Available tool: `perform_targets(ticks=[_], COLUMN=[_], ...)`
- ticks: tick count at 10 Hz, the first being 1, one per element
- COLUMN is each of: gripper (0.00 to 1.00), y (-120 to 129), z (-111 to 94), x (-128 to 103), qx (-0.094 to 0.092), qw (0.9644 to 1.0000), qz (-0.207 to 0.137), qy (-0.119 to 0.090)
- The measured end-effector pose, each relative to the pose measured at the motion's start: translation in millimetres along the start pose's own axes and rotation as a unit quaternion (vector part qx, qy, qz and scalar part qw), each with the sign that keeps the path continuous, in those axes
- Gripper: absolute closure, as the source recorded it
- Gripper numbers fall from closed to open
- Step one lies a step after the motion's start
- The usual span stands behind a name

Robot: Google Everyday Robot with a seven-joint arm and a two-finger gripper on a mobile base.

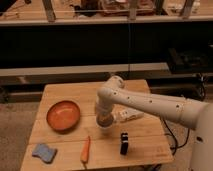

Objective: Pick up the ceramic cup

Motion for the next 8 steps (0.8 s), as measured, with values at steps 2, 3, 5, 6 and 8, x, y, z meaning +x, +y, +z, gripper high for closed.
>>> perform_targets(ticks=[2, 3, 5, 6, 8], gripper=[0.90, 0.96, 1.00, 1.00, 1.00], y=[-1.9, -3.1, -11.2, -15.2, -18.4], z=[-3.6, -9.5, -37.7, -49.7, -62.8], x=[0.6, 0.6, 1.6, 2.8, 5.5], qx=[0.002, 0.003, 0.008, 0.010, 0.012], qw=[1.0000, 1.0000, 0.9999, 0.9999, 0.9998], qz=[0.000, 0.000, -0.007, -0.008, -0.009], qy=[0.003, 0.004, 0.008, 0.010, 0.013])
